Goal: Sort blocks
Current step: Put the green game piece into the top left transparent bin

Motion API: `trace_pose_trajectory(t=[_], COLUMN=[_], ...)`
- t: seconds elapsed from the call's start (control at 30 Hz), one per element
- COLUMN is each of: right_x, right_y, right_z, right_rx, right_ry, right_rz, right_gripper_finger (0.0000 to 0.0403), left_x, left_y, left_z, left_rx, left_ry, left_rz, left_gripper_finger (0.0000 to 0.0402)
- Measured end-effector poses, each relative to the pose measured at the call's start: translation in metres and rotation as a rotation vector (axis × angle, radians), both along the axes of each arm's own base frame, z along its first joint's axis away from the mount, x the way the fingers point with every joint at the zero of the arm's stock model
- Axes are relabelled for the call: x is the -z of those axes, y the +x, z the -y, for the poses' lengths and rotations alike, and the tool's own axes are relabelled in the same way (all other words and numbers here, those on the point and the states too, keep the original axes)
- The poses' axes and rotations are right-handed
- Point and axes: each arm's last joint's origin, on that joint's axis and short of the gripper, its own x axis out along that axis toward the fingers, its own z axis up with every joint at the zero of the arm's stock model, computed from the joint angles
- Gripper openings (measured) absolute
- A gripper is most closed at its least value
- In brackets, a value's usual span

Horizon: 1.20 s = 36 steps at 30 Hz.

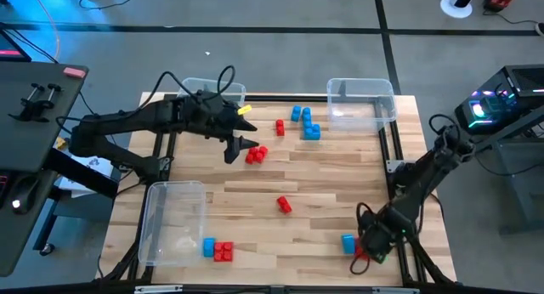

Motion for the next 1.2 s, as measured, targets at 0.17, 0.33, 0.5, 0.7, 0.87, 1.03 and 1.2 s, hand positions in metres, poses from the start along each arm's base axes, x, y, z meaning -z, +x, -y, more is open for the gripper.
trace_pose_trajectory(t=[0.17, 0.33, 0.5, 0.7, 0.87, 1.03, 1.2], right_x=[0.011, 0.018, 0.033, 0.052, 0.06, 0.06, 0.058], right_y=[-0.002, 0.004, 0.01, 0.016, 0.014, 0.009, 0.014], right_z=[-0.004, -0.012, -0.022, -0.033, -0.031, -0.016, 0.004], right_rx=[-0.029, -0.079, -0.165, -0.238, -0.286, -0.317, -0.372], right_ry=[-0.006, 0.042, 0.083, 0.118, 0.084, -0.052, -0.196], right_rz=[-0.021, 0.02, 0.033, 0.03, -0.022, -0.08, -0.095], right_gripper_finger=[0.0012, 0.0016, 0.0008, 0.0003, 0.0001, 0.0001, 0.0], left_x=[0.0, 0.0, 0.0, 0.0, 0.0, 0.0, 0.0], left_y=[-0.001, -0.001, -0.001, -0.001, -0.001, -0.001, -0.001], left_z=[-0.004, -0.004, -0.004, -0.004, -0.005, -0.006, -0.006], left_rx=[-0.015, -0.018, -0.019, -0.02, -0.039, -0.054, -0.067], left_ry=[0.001, -0.005, -0.006, -0.006, 0.005, 0.023, 0.032], left_rz=[-0.001, -0.001, -0.001, -0.001, -0.002, -0.004, -0.004], left_gripper_finger=[0.0238, 0.0238, 0.0238, 0.0238, 0.0238, 0.0238, 0.0238])
